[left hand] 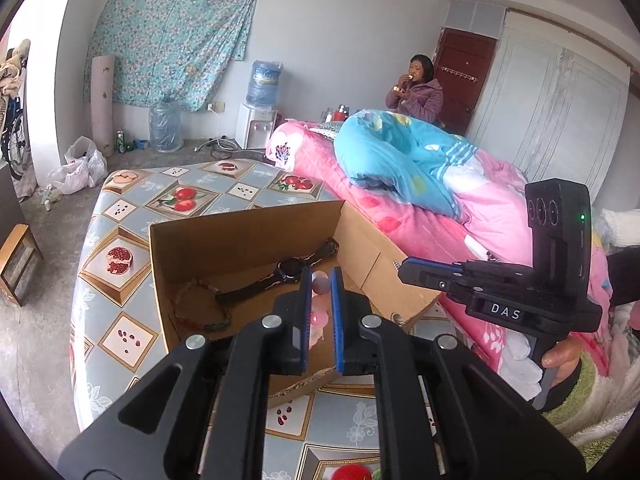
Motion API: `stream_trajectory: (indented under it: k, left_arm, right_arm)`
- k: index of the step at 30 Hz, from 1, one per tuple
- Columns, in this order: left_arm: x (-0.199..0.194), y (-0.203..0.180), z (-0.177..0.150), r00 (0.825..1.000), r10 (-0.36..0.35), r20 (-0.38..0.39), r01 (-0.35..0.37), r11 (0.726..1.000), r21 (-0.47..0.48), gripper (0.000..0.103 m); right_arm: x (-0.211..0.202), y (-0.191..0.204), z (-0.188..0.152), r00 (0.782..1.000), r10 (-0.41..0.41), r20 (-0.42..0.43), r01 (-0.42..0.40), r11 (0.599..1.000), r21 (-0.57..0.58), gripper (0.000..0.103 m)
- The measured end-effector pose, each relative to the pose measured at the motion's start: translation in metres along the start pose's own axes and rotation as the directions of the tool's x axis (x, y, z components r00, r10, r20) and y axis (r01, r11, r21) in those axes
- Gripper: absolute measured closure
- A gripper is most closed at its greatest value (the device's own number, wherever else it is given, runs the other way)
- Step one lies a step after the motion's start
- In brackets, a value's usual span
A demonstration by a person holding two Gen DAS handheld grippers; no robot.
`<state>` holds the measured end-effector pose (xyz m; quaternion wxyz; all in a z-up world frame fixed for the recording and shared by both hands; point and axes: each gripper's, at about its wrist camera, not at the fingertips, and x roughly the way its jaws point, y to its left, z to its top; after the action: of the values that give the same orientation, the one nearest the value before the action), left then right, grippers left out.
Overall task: Organize jewelry
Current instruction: 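Lift and carry the bracelet and red charm with both grippers over the box, then open both grippers to drop the bracelet and red charm into the box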
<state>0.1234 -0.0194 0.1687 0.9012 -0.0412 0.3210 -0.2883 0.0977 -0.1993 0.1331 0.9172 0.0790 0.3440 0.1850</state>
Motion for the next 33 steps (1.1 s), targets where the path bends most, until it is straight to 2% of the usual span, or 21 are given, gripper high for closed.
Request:
stream_trajectory:
  k: [4, 10, 17, 23, 29, 33]
  left_arm:
    - [0.024, 0.007, -0.004, 0.999, 0.014, -0.035, -0.015, 1.000, -0.025, 0.095]
    - [0.055, 0.014, -0.018, 0.995, 0.027, -0.100, -0.033, 0.998, -0.055, 0.095]
    - [0.072, 0.024, -0.022, 0.990, 0.026, -0.141, -0.037, 0.996, -0.080, 0.095]
    - [0.080, 0.029, -0.023, 0.986, 0.025, -0.164, -0.041, 0.995, -0.094, 0.095]
    - [0.087, 0.028, -0.022, 0.982, 0.007, -0.191, -0.027, 0.994, -0.102, 0.095]
    - [0.099, 0.024, -0.023, 0.974, -0.028, -0.225, 0.002, 0.993, -0.118, 0.095]
  right_arm:
    - [0.027, -0.023, 0.006, 0.996, 0.013, -0.091, -0.010, 1.000, 0.029, 0.098]
    - [0.074, -0.056, 0.022, 0.965, -0.041, -0.260, 0.047, 0.999, 0.019, 0.098]
    - [0.100, -0.067, 0.040, 0.934, -0.124, -0.334, 0.116, 0.992, -0.046, 0.098]
    - [0.103, -0.071, 0.049, 0.936, -0.153, -0.317, 0.141, 0.988, -0.062, 0.097]
    - [0.067, -0.076, 0.055, 0.973, -0.114, -0.201, 0.117, 0.993, 0.004, 0.097]
    - [0.049, -0.079, 0.050, 0.984, -0.087, -0.153, 0.096, 0.994, 0.049, 0.096]
